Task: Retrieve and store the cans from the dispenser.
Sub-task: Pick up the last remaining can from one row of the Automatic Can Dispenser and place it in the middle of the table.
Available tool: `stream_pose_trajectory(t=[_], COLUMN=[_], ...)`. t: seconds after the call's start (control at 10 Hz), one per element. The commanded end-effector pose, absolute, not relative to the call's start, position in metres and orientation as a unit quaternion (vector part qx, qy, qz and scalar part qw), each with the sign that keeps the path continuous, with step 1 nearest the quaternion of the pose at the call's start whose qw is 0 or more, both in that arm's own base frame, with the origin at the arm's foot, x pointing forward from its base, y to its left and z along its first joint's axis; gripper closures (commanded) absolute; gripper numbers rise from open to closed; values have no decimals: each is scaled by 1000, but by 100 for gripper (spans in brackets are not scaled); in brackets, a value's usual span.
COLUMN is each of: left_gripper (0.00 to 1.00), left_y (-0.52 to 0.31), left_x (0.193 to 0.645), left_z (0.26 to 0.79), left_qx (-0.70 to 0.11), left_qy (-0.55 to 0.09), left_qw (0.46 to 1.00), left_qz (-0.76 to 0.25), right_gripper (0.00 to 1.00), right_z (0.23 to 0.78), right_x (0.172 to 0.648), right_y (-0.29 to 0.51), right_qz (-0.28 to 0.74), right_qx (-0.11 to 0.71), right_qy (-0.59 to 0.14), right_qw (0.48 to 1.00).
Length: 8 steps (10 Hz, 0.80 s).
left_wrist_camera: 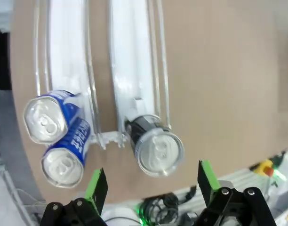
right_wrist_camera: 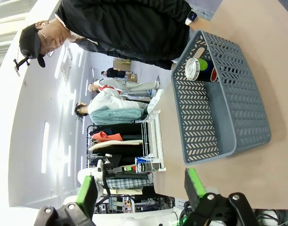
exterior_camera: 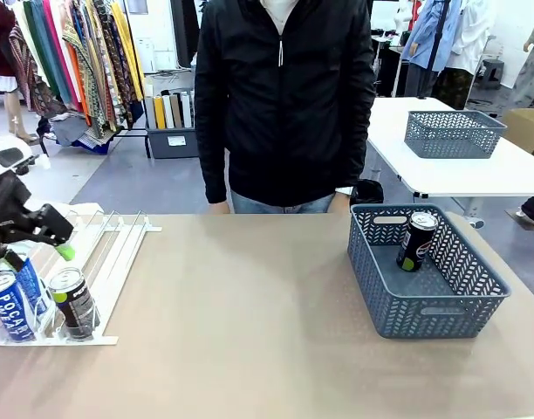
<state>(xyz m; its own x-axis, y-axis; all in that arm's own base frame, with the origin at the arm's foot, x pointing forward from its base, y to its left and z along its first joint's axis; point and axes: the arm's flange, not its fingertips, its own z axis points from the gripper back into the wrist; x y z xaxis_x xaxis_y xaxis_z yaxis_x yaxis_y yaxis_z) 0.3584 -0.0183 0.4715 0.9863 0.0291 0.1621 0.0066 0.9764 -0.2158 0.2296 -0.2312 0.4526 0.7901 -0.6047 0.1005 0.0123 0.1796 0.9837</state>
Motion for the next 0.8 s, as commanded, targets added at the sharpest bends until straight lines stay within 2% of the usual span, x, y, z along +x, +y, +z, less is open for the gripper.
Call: stream_pose_trajectory(t=[0.0,0.1,0.2,0.5,0.7], left_gripper=[0,0,0,0,0], left_y=[-25,-31,-21,-25,-42], left_x=[357,357,360,364,366], left_z=[457,455,466,465,449], left_qx=[-60,-72,-86,-84,-43], left_qy=[-105,-124,-98,-108,-102], left_qw=[992,989,991,990,994], left_qz=[41,33,20,22,12], right_gripper=[0,0,0,0,0], right_z=[453,453,453,453,453], right_x=[225,225,225,225,225], right_y=[-232,-232,-232,-232,-232], right_qz=[-205,-205,-205,-205,-205], right_qx=[601,601,601,601,601], right_qy=[-242,-242,-242,-242,-242], right_qw=[733,733,733,733,733])
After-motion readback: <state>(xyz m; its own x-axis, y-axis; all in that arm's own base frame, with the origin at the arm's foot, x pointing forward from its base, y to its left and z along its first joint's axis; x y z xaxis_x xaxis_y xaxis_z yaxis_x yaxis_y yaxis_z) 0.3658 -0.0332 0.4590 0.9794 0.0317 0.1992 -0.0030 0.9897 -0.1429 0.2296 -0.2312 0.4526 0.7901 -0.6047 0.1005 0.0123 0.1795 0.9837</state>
